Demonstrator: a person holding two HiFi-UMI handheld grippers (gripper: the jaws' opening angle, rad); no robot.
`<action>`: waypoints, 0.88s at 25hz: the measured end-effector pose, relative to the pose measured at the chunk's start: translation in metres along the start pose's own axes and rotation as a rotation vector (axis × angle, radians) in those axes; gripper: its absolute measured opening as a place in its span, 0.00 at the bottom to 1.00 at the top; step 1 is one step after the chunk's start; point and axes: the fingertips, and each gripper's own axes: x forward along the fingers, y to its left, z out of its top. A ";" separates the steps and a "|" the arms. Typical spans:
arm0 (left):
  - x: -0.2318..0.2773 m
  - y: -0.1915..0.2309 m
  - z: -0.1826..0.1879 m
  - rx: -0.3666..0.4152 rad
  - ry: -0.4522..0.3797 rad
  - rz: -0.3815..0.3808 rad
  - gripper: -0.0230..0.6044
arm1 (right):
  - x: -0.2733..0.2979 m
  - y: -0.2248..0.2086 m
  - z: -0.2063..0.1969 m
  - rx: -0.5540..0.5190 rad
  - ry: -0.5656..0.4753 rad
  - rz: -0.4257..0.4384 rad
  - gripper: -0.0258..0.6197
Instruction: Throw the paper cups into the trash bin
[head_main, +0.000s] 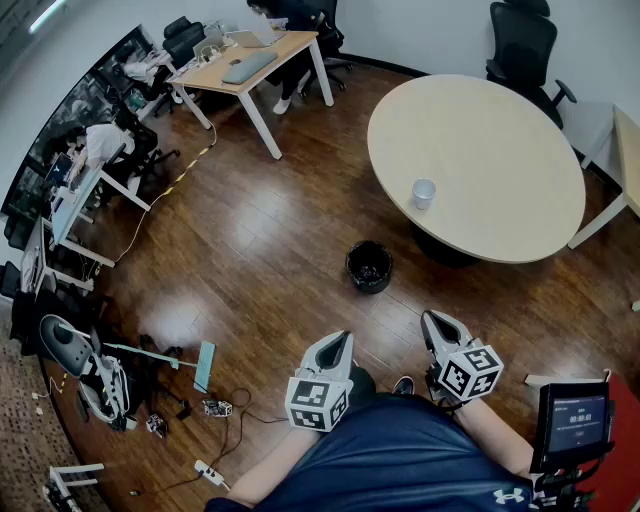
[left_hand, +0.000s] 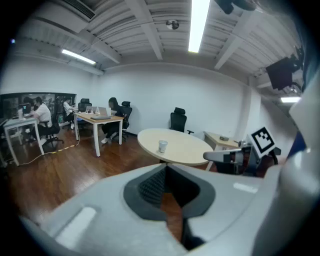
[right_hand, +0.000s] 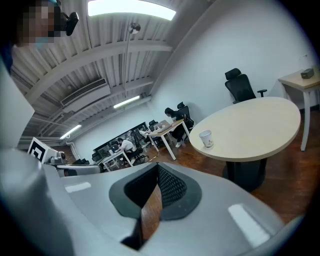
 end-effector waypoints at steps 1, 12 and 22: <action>0.006 0.007 0.003 -0.010 0.000 0.007 0.04 | 0.005 -0.006 0.002 0.002 0.001 -0.009 0.06; 0.120 0.096 0.070 -0.018 -0.026 -0.113 0.04 | 0.116 -0.052 0.045 0.013 0.008 -0.149 0.06; 0.238 0.112 0.142 0.174 0.024 -0.443 0.04 | 0.175 -0.063 0.102 0.034 -0.052 -0.340 0.06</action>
